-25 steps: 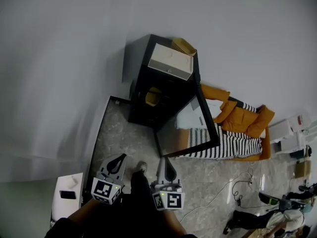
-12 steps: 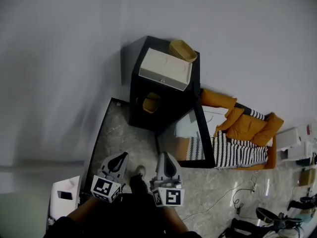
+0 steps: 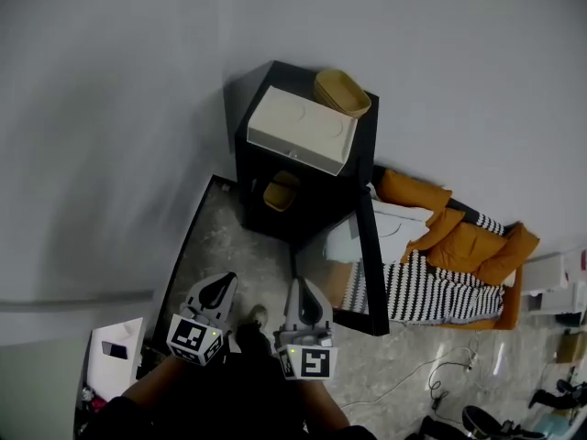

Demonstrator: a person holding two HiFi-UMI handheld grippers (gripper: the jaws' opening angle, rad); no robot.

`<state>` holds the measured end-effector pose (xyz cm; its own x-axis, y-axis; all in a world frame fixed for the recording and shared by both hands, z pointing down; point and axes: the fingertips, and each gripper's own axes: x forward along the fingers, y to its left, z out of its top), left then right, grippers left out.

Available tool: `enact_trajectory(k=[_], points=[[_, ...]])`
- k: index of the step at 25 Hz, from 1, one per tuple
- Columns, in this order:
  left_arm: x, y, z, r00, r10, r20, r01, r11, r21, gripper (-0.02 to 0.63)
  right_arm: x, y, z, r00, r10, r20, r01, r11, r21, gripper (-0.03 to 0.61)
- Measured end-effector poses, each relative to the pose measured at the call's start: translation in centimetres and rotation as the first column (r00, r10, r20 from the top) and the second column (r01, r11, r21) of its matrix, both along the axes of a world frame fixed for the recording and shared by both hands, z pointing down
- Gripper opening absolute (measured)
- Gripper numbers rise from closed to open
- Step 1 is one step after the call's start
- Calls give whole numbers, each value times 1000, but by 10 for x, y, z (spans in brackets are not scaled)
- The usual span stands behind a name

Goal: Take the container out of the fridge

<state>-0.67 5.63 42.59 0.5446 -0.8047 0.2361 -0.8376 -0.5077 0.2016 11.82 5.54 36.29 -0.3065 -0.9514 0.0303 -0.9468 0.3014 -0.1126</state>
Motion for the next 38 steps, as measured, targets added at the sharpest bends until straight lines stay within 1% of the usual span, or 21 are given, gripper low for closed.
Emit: enact_trajectory(k=[5, 8, 13, 17, 19, 21, 25, 29, 33, 35, 36, 38], points=[[0, -24, 11, 998, -34, -49, 34, 999, -11, 6, 3, -17, 11, 999, 9, 34, -9, 1000, -10, 0], [0, -46, 24, 997, -52, -58, 49, 998, -44, 6, 2, -30, 20, 999, 23, 44, -22, 1000, -3, 0], [1, -77, 59, 997, -23, -80, 16, 996, -88, 6, -5, -59, 36, 999, 34, 18, -34, 999, -15, 0], [2, -102, 77, 995, 1, -100, -8, 997, -73, 6, -6, -86, 53, 998, 62, 14, -61, 997, -37, 0], [5, -115, 89, 992, 15, -125, -26, 996, -82, 6, -5, -100, 59, 997, 79, 9, -79, 996, -41, 0], [8, -127, 102, 988, 26, -155, -42, 993, -107, 6, -5, -113, 65, 996, 89, -1, -88, 995, -43, 0], [14, -150, 134, 976, 37, -214, -75, 982, -173, 8, -7, -134, 79, 995, 97, -11, -98, 994, -49, 0], [13, -168, 164, 960, 6, -279, -73, 970, -231, 8, -3, -152, 99, 994, 106, -12, -107, 992, -70, 0], [11, -178, 206, 951, -30, -308, -70, 948, -309, 9, 4, -166, 123, 992, 124, -9, -125, 987, -98, 0], [12, -182, 226, 942, -46, -333, -76, 937, -342, 13, 8, -171, 135, 992, 129, -9, -129, 984, -123, 0], [16, -184, 235, 934, -51, -354, -84, 930, -357, 32, 10, -173, 141, 991, 130, -15, -131, 981, -140, 0], [24, -191, 251, 914, -59, -401, -110, 916, -386, 131, 12, -177, 149, 991, 130, -25, -132, 979, -154, 0]])
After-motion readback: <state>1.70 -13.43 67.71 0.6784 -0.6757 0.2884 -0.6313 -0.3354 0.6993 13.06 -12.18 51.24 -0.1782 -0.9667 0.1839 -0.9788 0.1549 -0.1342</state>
